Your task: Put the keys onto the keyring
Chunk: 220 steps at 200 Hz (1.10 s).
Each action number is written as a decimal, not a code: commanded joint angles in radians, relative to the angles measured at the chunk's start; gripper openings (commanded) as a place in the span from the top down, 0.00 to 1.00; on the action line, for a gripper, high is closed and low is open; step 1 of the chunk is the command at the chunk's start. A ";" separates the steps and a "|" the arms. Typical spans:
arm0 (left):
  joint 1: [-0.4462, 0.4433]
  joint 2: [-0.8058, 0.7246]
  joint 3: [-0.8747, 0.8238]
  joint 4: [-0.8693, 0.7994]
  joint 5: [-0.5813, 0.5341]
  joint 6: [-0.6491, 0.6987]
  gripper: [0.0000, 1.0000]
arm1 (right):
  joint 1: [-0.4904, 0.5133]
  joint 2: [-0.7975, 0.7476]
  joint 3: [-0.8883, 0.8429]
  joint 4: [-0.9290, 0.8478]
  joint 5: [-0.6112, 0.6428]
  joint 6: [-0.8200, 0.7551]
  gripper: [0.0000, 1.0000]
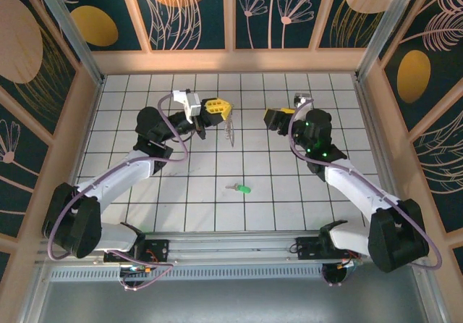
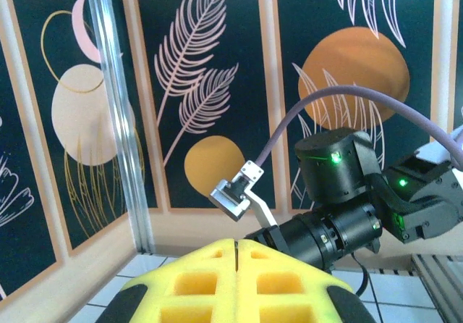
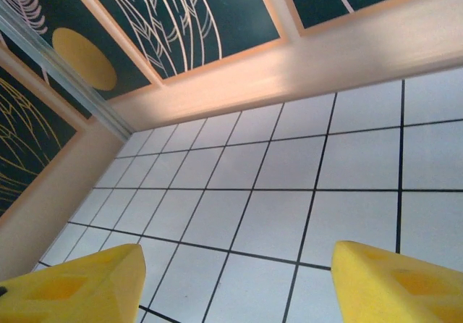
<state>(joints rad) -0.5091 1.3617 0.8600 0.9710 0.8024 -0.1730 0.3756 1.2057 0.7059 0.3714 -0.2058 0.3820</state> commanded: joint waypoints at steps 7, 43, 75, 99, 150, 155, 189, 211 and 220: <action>-0.005 -0.036 -0.029 0.015 0.004 0.072 1.00 | -0.005 0.037 0.015 -0.012 -0.061 -0.022 0.32; -0.005 -0.045 -0.057 0.013 0.003 0.088 1.00 | -0.006 0.033 -0.011 0.120 -0.246 0.002 0.33; -0.005 -0.034 -0.026 -0.082 0.024 0.108 1.00 | -0.005 0.004 -0.024 0.221 -0.395 0.004 0.33; -0.005 -0.009 0.097 -0.360 0.061 0.155 1.00 | -0.006 -0.017 -0.009 0.230 -0.442 -0.020 0.33; -0.003 0.120 0.416 -0.949 0.163 0.316 1.00 | -0.046 -0.061 0.033 0.213 -0.573 -0.060 0.36; -0.003 0.127 0.429 -0.974 0.169 0.323 1.00 | -0.051 -0.067 0.037 0.208 -0.584 -0.065 0.36; -0.003 0.139 0.459 -1.057 0.192 0.352 1.00 | -0.087 -0.102 0.049 0.194 -0.657 -0.081 0.37; -0.003 0.142 0.475 -1.110 0.211 0.374 1.00 | -0.095 -0.096 0.060 0.221 -0.725 -0.070 0.37; -0.003 0.143 0.480 -1.129 0.219 0.382 1.00 | -0.095 -0.083 0.072 0.226 -0.763 -0.066 0.37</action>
<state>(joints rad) -0.5098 1.5002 1.2896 -0.0563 0.9634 0.1551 0.2871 1.1194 0.7334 0.5514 -0.8413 0.3264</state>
